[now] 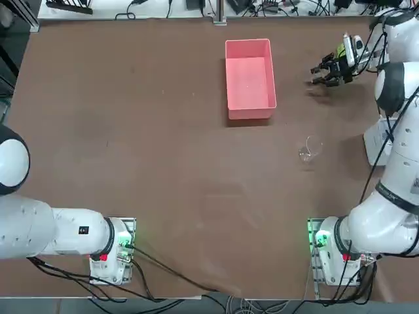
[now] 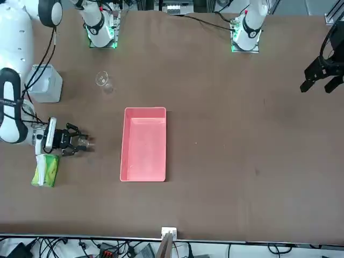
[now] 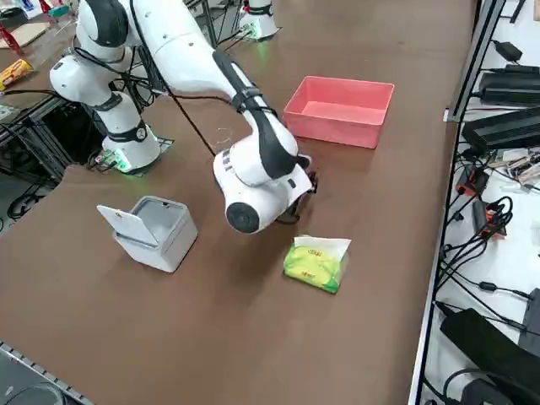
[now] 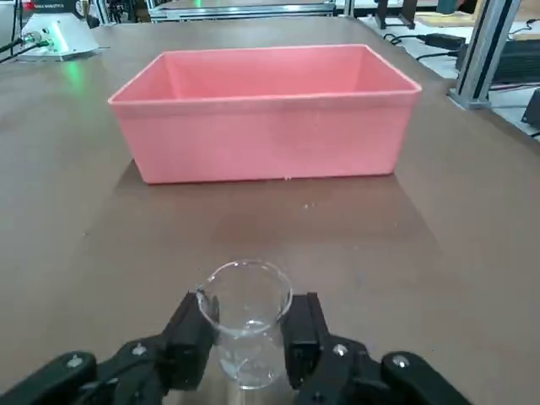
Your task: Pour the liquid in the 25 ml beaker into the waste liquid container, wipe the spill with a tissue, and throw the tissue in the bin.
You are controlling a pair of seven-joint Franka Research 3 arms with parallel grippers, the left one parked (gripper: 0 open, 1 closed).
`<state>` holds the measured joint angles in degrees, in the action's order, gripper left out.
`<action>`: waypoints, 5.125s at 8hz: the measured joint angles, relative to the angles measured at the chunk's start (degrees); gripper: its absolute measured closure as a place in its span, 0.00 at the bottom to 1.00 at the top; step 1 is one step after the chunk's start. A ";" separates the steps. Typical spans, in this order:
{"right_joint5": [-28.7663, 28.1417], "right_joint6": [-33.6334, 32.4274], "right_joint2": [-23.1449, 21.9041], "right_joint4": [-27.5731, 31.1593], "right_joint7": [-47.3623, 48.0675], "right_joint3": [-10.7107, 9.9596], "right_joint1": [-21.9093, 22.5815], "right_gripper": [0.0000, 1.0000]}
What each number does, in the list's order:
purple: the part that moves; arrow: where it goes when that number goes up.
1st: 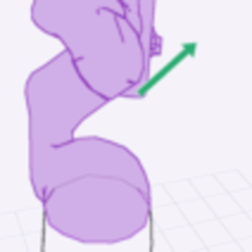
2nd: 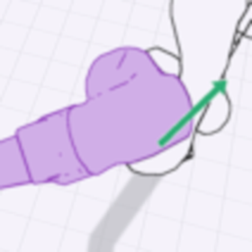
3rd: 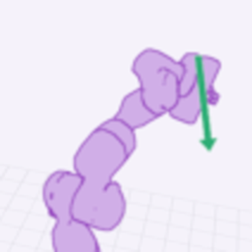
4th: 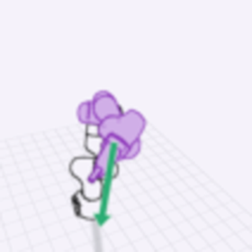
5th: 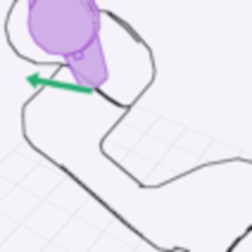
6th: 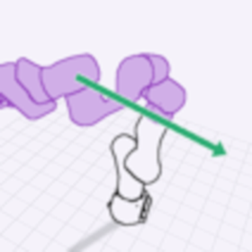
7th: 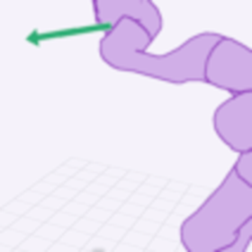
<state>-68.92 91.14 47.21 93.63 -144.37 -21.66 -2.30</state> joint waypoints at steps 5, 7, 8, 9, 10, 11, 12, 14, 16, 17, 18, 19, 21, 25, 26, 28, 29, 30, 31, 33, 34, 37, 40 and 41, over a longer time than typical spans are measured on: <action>-0.14 -0.06 3.24 0.12 -1.83 0.13 -1.54 0.52; -0.24 -0.06 3.93 0.11 -2.12 0.14 -1.84 0.49; -0.30 -0.07 4.07 0.11 -2.18 0.16 -1.94 0.46; -0.33 -0.07 4.10 0.11 -2.18 0.18 -1.98 0.38; -0.37 -0.08 4.09 0.11 -2.18 0.18 -1.99 0.22; -0.39 -0.08 4.10 0.11 -2.18 0.19 -1.99 0.05; -0.40 -0.08 4.10 0.10 -2.18 0.19 -1.99 0.00; -0.44 -0.10 4.10 0.09 -2.18 0.20 -2.08 0.00; -0.43 -0.08 4.00 -0.15 -2.19 0.08 -3.16 0.00; 0.41 -0.08 3.65 -0.45 -2.20 -0.15 -4.34 0.00; 2.13 -0.09 2.82 -0.57 -2.22 -0.33 -6.03 0.00; 4.31 -0.13 1.72 -0.64 -2.27 -0.45 -7.91 0.00; 6.92 -0.30 -1.04 -0.83 -2.37 -1.90 -9.82 0.00; 9.80 -1.29 -6.71 -2.15 9.72 -4.93 -8.88 0.00; 9.90 -1.28 -7.51 -2.39 14.16 -6.86 -7.36 0.00; 9.91 1.23 -7.92 -4.21 22.35 -13.55 -1.64 0.00; 9.92 4.96 -7.95 -5.42 26.26 -15.94 1.22 0.00; 10.65 9.54 -7.95 -6.28 30.84 -16.94 3.52 0.00; 12.53 14.09 -7.93 -6.84 36.13 -17.09 5.28 0.00; 16.83 22.36 -7.81 -7.38 47.15 -17.10 8.19 0.00; 19.09 24.58 -7.50 -7.38 53.86 -17.10 9.38 0.00; 26.00 27.12 -5.93 -9.07 73.58 -17.10 11.43 0.00; 31.28 27.12 -3.53 -11.70 89.87 -17.08 12.12 0.00; 31.59 27.12 -2.44 -11.80 92.67 -17.06 12.27 0.00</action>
<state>-37.33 118.26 44.76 81.83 -51.70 -38.72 9.97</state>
